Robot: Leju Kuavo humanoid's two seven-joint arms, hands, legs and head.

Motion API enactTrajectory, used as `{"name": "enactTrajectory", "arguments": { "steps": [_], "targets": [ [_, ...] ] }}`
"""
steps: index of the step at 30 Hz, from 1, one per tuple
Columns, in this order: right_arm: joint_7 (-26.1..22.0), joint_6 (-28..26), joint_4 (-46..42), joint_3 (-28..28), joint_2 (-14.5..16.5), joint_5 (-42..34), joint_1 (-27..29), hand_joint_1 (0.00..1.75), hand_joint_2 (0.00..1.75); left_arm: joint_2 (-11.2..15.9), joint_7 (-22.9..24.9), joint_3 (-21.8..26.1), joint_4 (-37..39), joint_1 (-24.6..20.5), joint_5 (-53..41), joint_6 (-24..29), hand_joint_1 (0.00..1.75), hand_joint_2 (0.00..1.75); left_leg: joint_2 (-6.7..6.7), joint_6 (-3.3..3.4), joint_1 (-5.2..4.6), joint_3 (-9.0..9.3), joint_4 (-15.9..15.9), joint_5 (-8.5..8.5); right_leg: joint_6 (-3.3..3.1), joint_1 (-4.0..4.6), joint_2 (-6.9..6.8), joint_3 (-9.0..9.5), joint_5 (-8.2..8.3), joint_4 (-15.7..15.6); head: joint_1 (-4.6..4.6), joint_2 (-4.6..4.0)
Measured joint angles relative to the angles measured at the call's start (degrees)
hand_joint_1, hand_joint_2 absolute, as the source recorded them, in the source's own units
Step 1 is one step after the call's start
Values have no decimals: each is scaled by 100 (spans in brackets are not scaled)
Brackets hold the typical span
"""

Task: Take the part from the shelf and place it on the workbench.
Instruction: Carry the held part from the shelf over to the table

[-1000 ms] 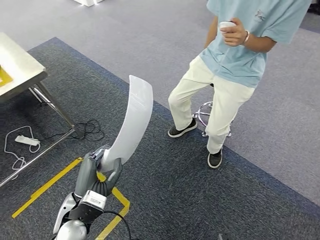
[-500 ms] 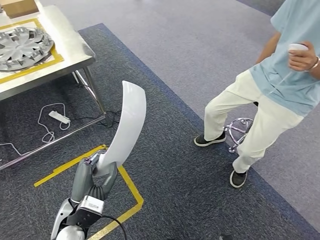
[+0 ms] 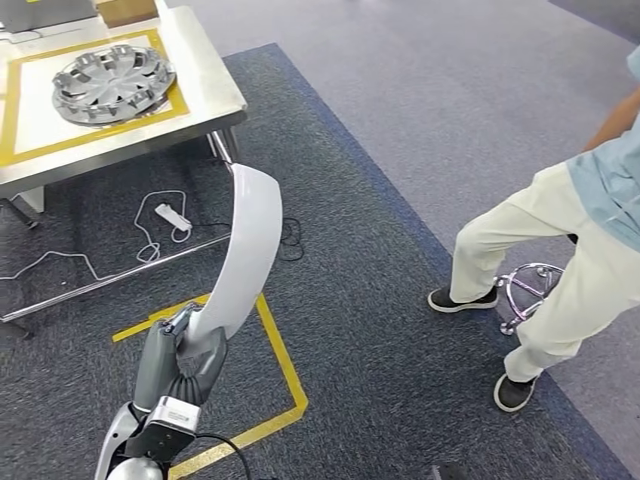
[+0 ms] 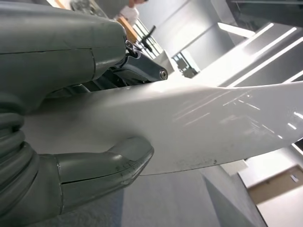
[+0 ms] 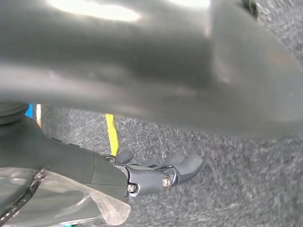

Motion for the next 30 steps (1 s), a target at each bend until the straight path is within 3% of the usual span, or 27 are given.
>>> {"name": "enactTrajectory", "arguments": {
  "steps": [1,3,5,6,7,8,10,11,12,13,14,15,16,18,20,22,23,25,27,28,29,30],
  "targets": [
    [0,1,7,6,0,0,-8,0,0,2,0,1,-1,3,0,-1,175,175,41,14,0,139,-297,207,9,1,-73,34,-23,0,-1,0],
    [-1,2,18,26,0,0,-27,0,0,6,0,2,-7,-4,0,-1,175,175,323,84,-52,515,-1086,556,47,20,-199,103,-79,2,-3,0],
    [-1,2,30,43,0,0,-39,0,0,8,-1,3,-18,-14,0,-1,175,175,550,162,-119,686,-1478,631,103,51,-327,146,-127,-6,-2,1],
    [-1,2,34,47,1,0,-44,0,0,10,-1,5,-23,-13,0,-1,175,175,541,189,-141,681,-1502,609,133,65,-401,165,-144,-17,-2,1],
    [-2,2,36,49,1,1,-53,0,0,13,-1,8,-31,-8,0,-1,175,175,457,214,-134,675,-1514,615,161,66,-474,192,-159,-36,-2,1],
    [-11,0,40,51,1,1,-68,0,0,16,-2,10,-39,0,-1,-1,175,175,375,242,-119,687,-1542,627,195,60,-441,204,-194,-24,8,1],
    [-71,-7,85,53,0,1,-109,0,0,15,-4,17,-52,-12,-4,-5,175,175,219,303,-73,723,-1597,654,248,43,-129,83,-400,284,44,1],
    [-119,-11,131,54,0,-5,-129,0,0,10,-4,19,-55,-20,-8,-12,175,175,145,327,-55,733,-1608,658,262,34,83,-82,-563,614,70,1],
    [-168,-15,192,54,0,-14,-144,0,0,6,-4,21,-56,-30,-10,-21,175,175,66,345,-48,733,-1607,654,266,32,209,-290,-729,1005,84,0],
    [-216,-19,254,55,0,-28,-155,0,0,3,-4,22,-55,-32,-13,-33,175,175,-23,355,-46,734,-1605,649,273,32,262,-490,-834,1346,95,0],
    [-267,-23,324,56,0,-49,-170,0,0,1,-4,22,-55,-32,-15,-47,175,175,-115,357,-45,740,-1602,644,276,32,280,-627,-830,1525,94,1],
    [-320,-30,397,56,0,-75,-193,0,0,-2,-4,22,-54,-38,-16,-63,175,175,-211,354,-44,750,-1598,638,278,30,290,-666,-706,1489,94,1],
    [-377,-40,474,53,0,-104,-229,0,0,-5,-3,22,-52,-50,-16,-81,175,175,-304,342,-39,766,-1594,630,276,25,314,-604,-484,1245,95,0],
    [-467,-64,638,40,0,-153,-310,0,0,-17,-1,22,-46,-97,-17,-115,175,175,-462,294,-36,787,-1567,598,266,-4,524,-331,-42,496,96,0],
    [-518,-79,776,27,0,-185,-373,0,0,-28,5,22,-37,-151,-22,-148,175,175,-596,230,-32,762,-1534,580,238,-26,732,-132,88,75,95,1],
    [-548,-81,872,11,0,-216,-412,0,0,-32,14,20,-26,-182,-21,-193,175,175,-722,169,-12,726,-1532,592,187,-17,703,-73,61,24,91,2],
    [-562,-90,904,-1,-1,-226,-428,0,0,-32,21,18,-15,-194,-14,-214,175,175,-709,138,-7,716,-1517,581,158,-18,641,-57,64,9,91,2],
    [-600,-113,971,-26,-2,-215,-468,0,0,-37,37,13,14,-249,24,-251,175,175,-458,76,-18,599,-1252,426,92,-28,501,-12,60,-21,58,2],
    [-623,-133,1054,-44,-2,-182,-495,0,0,-50,48,7,48,-314,83,-284,175,175,-129,27,-18,264,-563,111,40,-17,336,31,26,-28,28,1],
    [-626,-135,1095,-52,-2,-168,-499,0,0,-55,50,5,68,-331,105,-297,175,175,-57,14,-10,75,-202,-11,28,-10,247,49,6,-28,28,1],
    [-627,-129,1128,-59,-2,-156,-502,0,0,-57,51,3,90,-336,122,-308,175,175,-24,12,-3,-52,23,-43,24,-4,160,69,-15,-27,27,1],
    [-629,-120,1155,-65,-2,-146,-509,0,0,-57,52,3,112,-337,134,-315,175,175,-5,20,0,-80,39,40,25,0,80,92,-37,-27,26,2]
  ]
}}
